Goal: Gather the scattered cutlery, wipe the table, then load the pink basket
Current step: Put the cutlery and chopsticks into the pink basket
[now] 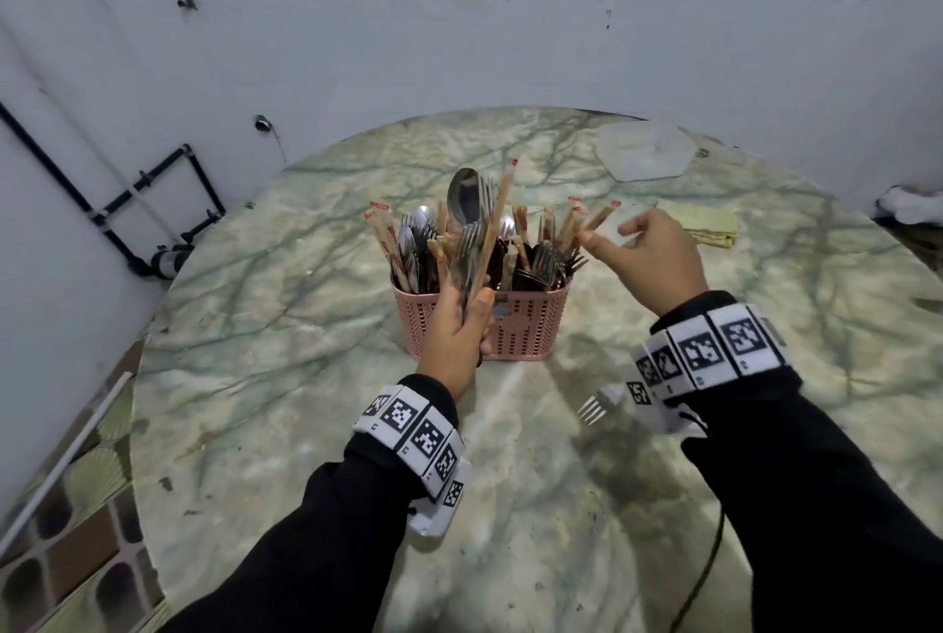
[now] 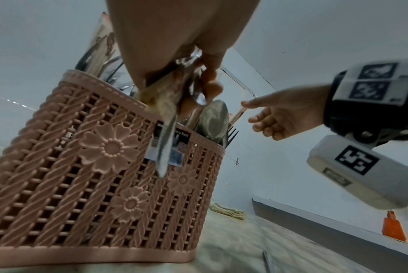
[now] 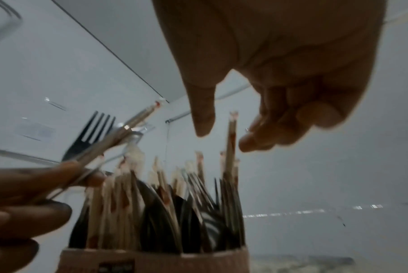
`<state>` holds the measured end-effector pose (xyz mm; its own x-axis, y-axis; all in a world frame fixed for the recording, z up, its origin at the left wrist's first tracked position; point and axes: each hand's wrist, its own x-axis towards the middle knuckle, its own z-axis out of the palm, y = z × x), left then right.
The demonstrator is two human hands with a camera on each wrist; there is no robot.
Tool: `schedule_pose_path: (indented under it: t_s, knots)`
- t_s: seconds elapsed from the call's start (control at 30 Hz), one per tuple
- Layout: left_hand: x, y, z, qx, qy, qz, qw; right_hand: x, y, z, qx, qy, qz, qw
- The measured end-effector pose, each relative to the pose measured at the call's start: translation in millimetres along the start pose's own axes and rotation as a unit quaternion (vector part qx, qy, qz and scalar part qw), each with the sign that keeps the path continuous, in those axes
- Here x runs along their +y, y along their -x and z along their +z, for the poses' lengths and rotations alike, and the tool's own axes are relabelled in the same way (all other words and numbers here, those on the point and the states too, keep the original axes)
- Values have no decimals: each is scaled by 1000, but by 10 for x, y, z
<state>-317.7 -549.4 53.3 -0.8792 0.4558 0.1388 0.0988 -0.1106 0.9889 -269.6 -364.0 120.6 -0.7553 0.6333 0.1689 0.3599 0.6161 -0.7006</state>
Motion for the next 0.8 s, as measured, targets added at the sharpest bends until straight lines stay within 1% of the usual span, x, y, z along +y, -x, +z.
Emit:
schedule_pose_path:
  t_s: [0.03, 0.07, 0.1, 0.13, 0.17, 0.2, 0.3, 0.37, 0.43, 0.53, 0.6, 0.7, 0.73, 0.77, 0.8]
  knots:
    - [22, 11, 11, -6, 1, 5, 1000, -36, 75, -34, -48, 4, -5, 999]
    - [34, 17, 34, -15, -7, 12, 1000, -71, 142, -34, -128, -12, -22, 991]
    - [67, 37, 73, -33, -18, 17, 999, -129, 226, -25, -225, -31, -38, 973]
    - [91, 61, 120, -54, -29, 15, 998, -175, 304, 14, -311, -51, -56, 948]
    - [113, 89, 171, -78, -36, 7, 996, -204, 368, 72, -365, -78, -74, 925]
    - [119, 118, 214, -98, -39, 0, 994, -197, 405, 146, -385, -121, -82, 911]
    - [81, 199, 267, -113, -53, 8, 992, -132, 442, 278, -347, -267, -55, 897]
    - [59, 240, 247, -120, -65, -3, 991, -86, 453, 323, -342, -299, -47, 889]
    - [29, 262, 216, -113, -72, -14, 991, -73, 486, 360, -340, -285, -55, 895]
    - [-6, 256, 141, -89, -68, -28, 993, -69, 494, 396, -306, -242, -66, 919]
    - [-23, 232, 72, -82, -48, -35, 995, -85, 463, 391, -287, -206, -86, 931]
    - [17, 191, -46, -84, -87, -21, 992, -176, 401, 363, -258, -213, -102, 937]
    - [33, 182, -84, -69, -107, -8, 992, -226, 377, 346, -249, -218, -107, 937]
    - [44, 169, -127, -37, -129, 8, 991, -278, 344, 326, -239, -220, -110, 939]
    - [53, 158, -176, 13, -153, 26, 988, -322, 300, 306, -230, -222, -108, 941]
